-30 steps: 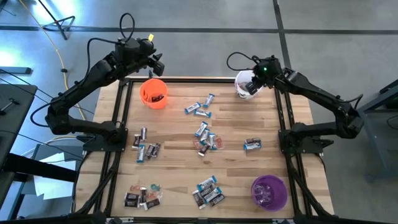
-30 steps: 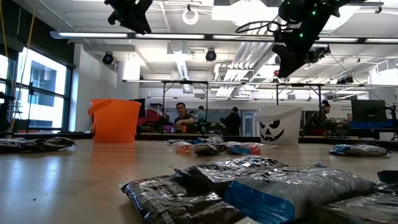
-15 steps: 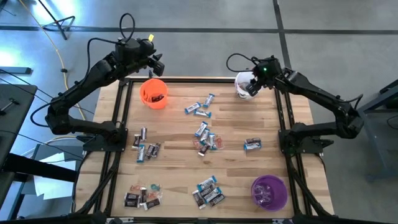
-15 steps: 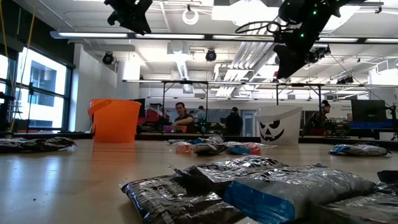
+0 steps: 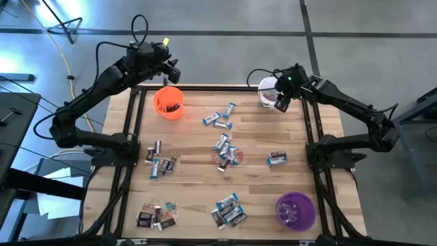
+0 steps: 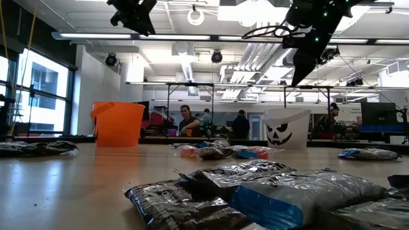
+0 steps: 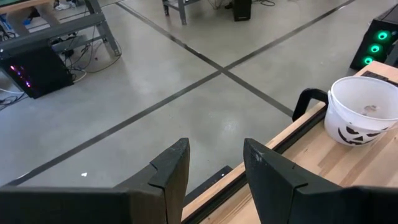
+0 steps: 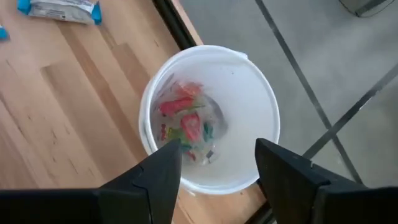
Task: Sort candy
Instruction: Put the red gummy into the white bucket
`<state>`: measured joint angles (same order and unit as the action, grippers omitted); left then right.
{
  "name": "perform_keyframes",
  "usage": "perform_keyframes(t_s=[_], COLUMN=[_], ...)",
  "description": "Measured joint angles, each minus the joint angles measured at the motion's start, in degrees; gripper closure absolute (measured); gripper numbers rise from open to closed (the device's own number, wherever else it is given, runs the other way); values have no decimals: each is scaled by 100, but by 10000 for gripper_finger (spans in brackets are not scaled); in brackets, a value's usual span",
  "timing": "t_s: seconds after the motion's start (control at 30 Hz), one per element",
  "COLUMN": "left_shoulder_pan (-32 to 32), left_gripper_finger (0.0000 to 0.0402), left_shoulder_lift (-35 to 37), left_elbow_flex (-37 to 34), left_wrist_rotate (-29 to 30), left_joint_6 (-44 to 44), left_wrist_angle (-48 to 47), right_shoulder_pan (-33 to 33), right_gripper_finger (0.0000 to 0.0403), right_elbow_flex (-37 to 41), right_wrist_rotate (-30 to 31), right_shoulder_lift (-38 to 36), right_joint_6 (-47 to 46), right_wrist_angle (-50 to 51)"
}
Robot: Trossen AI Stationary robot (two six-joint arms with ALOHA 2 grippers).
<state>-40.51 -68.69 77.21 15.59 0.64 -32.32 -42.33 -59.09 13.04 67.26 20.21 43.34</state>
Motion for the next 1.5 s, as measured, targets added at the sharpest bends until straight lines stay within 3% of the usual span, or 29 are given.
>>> perform_keyframes(t_s=[0.17,0.3,0.37,0.43,0.5,0.63,0.87,1.1,1.3,1.5], left_shoulder_pan=[0,-1,9,9,9,9,9,11,11,11], left_gripper_finger=[261,261,261,261,261,261,261,261,261,261], left_shoulder_lift=[0,0,2,2,2,2,2,2,2,2], left_elbow_flex=[0,0,0,0,0,0,0,0,0,0], left_wrist_rotate=[0,0,0,-2,-1,0,-63,-414,-511,-910], left_joint_6=[0,0,-8,-54,-59,-109,-151,-151,-104,-249], left_wrist_angle=[-46,-188,-352,-574,-817,-1236,-1716,-1763,-1763,-1763], right_shoulder_pan=[-2,0,-7,39,239,877,2212,3443,3941,4024], right_gripper_finger=[208,208,208,208,208,208,208,208,208,208], right_elbow_flex=[0,0,0,0,0,0,-1,-2,-2,-4], right_wrist_rotate=[1,-139,-846,-1801,-2543,-2992,-3004,-2957,-2801,-2616], right_shoulder_lift=[15,17,19,22,24,28,198,1011,1761,2116], right_joint_6=[-1078,-3445,-4925,-5556,-5727,-6108,-6966,-7885,-7801,-7662], right_wrist_angle=[-201,-266,-140,-60,-76,23,758,388,-394,-782])
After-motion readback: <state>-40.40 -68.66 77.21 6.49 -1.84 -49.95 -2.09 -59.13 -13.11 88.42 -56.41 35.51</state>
